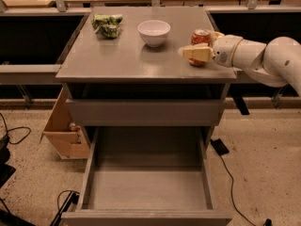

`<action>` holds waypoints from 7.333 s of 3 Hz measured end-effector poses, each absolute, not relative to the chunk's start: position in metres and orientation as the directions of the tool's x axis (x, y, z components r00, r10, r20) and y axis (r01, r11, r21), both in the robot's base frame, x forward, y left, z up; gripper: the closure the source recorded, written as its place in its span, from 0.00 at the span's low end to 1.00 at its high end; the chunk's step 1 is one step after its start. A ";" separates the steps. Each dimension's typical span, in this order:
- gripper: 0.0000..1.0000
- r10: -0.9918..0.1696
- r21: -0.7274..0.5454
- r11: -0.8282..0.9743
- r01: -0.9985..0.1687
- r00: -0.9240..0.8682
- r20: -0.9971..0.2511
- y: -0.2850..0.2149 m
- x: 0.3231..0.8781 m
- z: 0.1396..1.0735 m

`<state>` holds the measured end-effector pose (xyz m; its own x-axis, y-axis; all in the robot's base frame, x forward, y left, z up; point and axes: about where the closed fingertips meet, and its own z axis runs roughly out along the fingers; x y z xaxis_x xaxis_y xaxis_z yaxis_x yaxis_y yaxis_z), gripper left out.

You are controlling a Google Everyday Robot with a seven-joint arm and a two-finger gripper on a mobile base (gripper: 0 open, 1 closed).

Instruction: Place coke can into middle drawer

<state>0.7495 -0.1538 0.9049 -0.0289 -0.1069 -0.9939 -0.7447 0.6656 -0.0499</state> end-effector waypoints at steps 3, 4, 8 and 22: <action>0.99 -0.107 -0.050 0.665 -0.745 -0.029 -0.994 -0.154 0.750 0.905; 1.00 -0.107 -0.050 0.665 -0.745 -0.029 -0.994 -0.154 0.749 0.905; 1.00 -0.127 -0.104 0.536 -0.837 0.042 -0.991 -0.079 0.600 0.887; 0.09 -0.193 0.116 0.322 -0.940 -0.186 -0.963 0.041 0.522 0.466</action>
Offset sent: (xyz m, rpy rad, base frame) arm 0.0000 0.0000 0.0000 0.0000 0.0000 0.0000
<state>0.5221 0.0414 0.4663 -0.1856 -0.1932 -0.9634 -0.9396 0.3219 0.1164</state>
